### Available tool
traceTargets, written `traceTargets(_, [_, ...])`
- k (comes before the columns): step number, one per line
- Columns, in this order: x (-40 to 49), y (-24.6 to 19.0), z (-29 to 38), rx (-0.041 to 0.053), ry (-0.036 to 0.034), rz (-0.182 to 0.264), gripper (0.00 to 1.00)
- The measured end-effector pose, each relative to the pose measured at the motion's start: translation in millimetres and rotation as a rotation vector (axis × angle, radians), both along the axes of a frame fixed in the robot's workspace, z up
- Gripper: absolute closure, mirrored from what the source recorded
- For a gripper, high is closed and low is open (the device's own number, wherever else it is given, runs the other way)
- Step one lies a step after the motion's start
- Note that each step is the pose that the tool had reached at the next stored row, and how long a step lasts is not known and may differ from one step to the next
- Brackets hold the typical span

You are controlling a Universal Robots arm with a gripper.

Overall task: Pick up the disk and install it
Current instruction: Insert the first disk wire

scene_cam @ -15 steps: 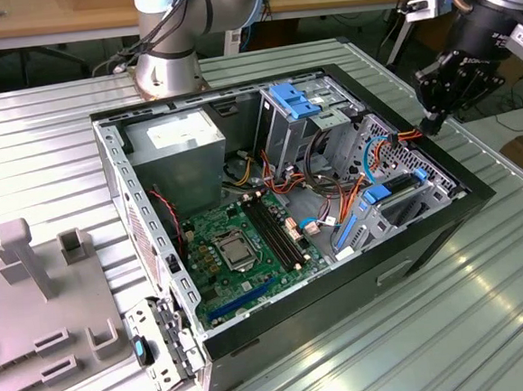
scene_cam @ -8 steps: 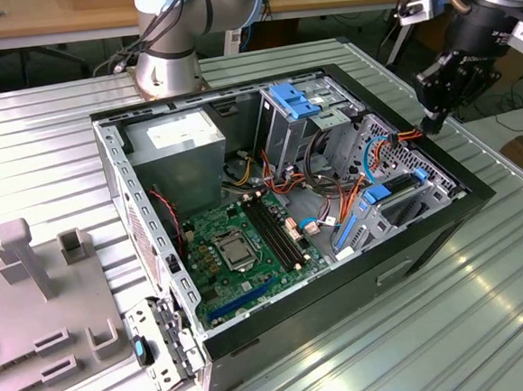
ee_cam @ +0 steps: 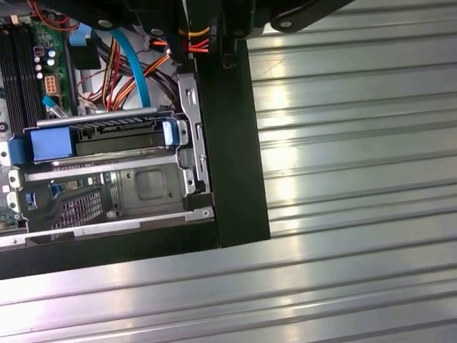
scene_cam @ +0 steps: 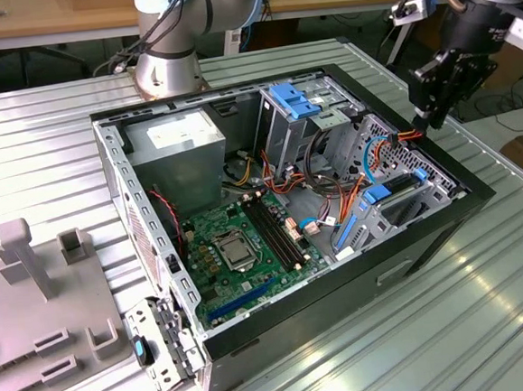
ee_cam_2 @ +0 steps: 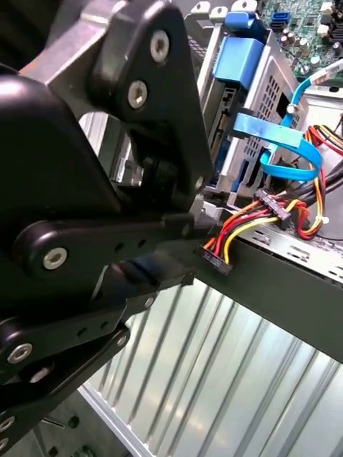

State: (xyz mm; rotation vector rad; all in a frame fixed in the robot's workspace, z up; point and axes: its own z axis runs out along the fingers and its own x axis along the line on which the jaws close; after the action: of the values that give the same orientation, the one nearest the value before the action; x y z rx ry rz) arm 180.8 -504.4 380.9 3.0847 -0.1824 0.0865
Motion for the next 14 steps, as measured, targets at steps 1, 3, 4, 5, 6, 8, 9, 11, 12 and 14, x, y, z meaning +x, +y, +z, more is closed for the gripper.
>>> traceTargets(1, [0.9,2.7,-0.8,-0.0008,0.0001,-0.003,0.7])
traceTargets(3, [3.6,3.0,-1.9,-0.0007,0.0,-0.01,0.64])
traceTargets(4, [5.8,3.0,-3.8,-0.0008,0.0,-0.023,0.64])
traceTargets(5, [5.8,3.0,-5.1,-0.0009,0.0001,-0.038,0.64])
traceTargets(6, [5.8,3.0,-6.0,-0.0008,0.0001,-0.053,0.64])
traceTargets(8, [5.9,3.1,-7.8,-0.001,0.0,-0.079,0.64])
traceTargets(9, [5.8,3.0,-8.6,-0.0006,0.0,-0.084,0.64])
traceTargets(11, [5.9,3.0,-10.8,0.0006,0.0002,-0.085,0.64])
traceTargets(12, [5.9,3.0,-11.7,0.001,0.0002,-0.085,0.64])
traceTargets(14, [5.9,3.0,-12.0,0.0008,0.0002,-0.085,0.64])
